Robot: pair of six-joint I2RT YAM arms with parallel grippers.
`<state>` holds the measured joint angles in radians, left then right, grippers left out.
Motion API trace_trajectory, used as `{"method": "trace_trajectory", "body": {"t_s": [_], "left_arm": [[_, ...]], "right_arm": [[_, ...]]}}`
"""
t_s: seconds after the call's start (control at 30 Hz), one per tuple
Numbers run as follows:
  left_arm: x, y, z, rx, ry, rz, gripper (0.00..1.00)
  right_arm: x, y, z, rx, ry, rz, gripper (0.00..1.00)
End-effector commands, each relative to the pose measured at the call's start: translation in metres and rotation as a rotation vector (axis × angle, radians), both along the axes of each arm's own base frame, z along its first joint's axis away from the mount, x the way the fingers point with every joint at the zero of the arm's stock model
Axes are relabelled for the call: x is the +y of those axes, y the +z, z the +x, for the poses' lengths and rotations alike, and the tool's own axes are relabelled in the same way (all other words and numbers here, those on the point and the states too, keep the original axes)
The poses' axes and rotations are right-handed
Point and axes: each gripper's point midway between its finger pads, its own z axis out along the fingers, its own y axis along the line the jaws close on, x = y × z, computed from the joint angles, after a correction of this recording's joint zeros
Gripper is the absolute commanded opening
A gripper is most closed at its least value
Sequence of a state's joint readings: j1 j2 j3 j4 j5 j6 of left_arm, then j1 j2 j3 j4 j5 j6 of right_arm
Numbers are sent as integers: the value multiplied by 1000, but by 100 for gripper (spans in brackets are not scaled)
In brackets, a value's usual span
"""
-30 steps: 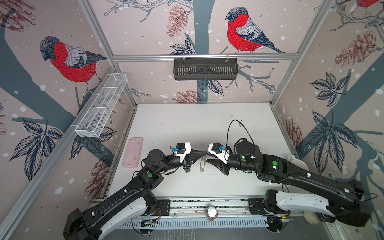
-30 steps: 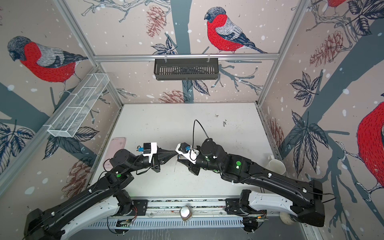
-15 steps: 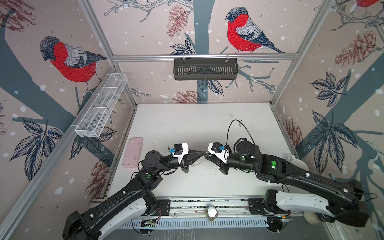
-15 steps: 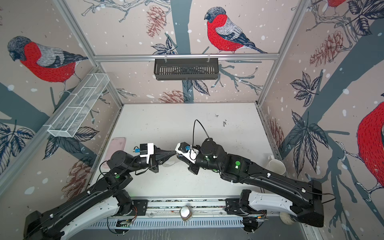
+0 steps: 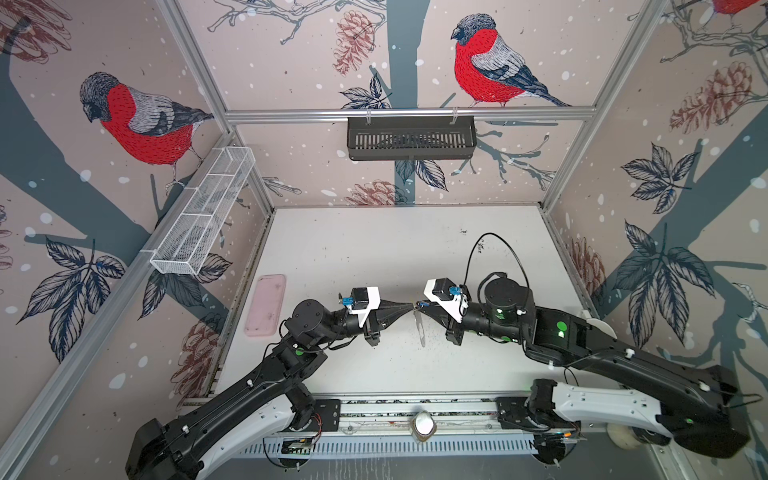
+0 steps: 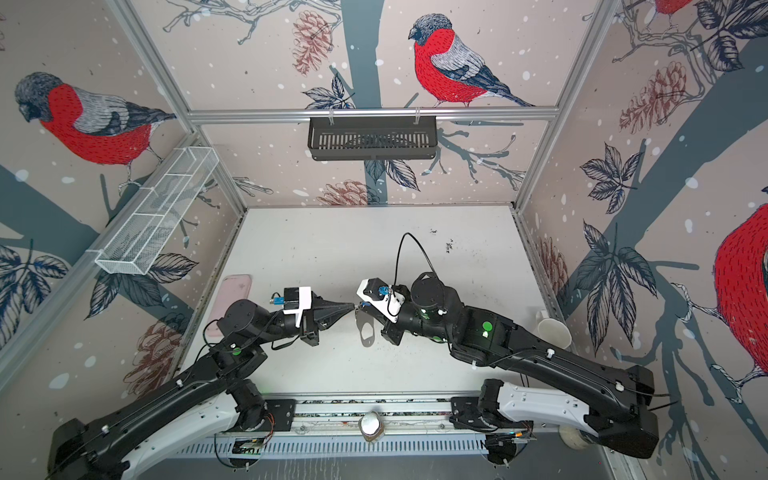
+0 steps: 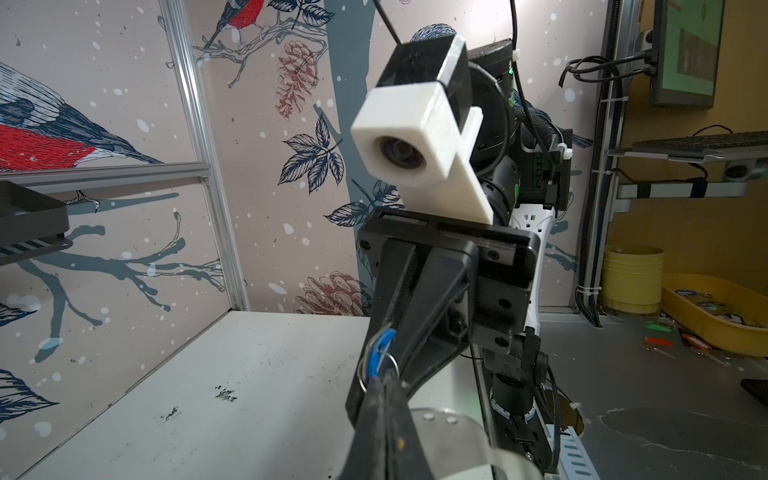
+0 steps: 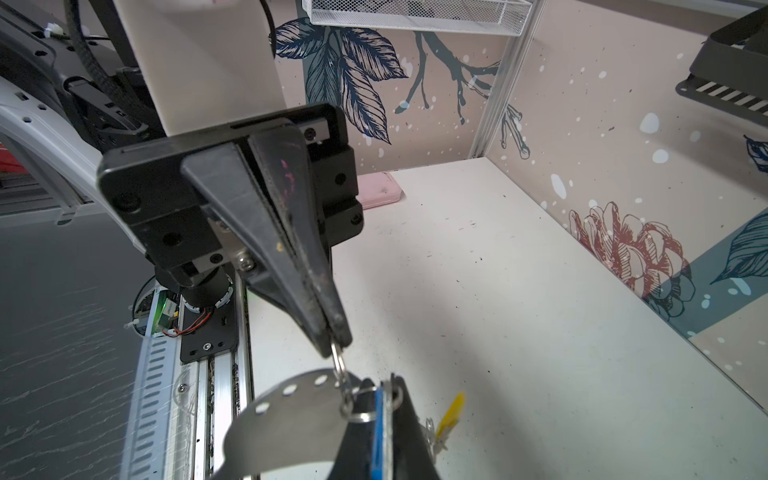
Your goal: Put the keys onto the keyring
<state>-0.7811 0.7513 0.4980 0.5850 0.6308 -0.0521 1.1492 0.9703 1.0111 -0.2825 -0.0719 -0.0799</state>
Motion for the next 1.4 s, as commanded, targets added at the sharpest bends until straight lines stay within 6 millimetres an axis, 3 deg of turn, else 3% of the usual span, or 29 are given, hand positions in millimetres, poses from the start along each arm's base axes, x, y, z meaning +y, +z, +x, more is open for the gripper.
{"method": "trace_trajectory", "body": {"t_s": [0.0, 0.3, 0.9, 1.07, 1.37], "left_arm": [[0, 9, -3, -33, -12, -23, 0], [-1, 5, -1, -25, -4, -4, 0], [-9, -8, 8, 12, -2, 44, 0], [-1, -7, 13, 12, 66, 20, 26], [15, -12, 19, 22, 162, -6, 37]], "right_arm": [[5, 10, -4, -13, 28, 21, 3], [4, 11, -6, -27, 14, 8, 0], [2, 40, -2, -120, -60, 66, 0], [-1, 44, 1, -127, -87, 67, 0], [-8, 63, 10, -151, -155, 112, 0]]}}
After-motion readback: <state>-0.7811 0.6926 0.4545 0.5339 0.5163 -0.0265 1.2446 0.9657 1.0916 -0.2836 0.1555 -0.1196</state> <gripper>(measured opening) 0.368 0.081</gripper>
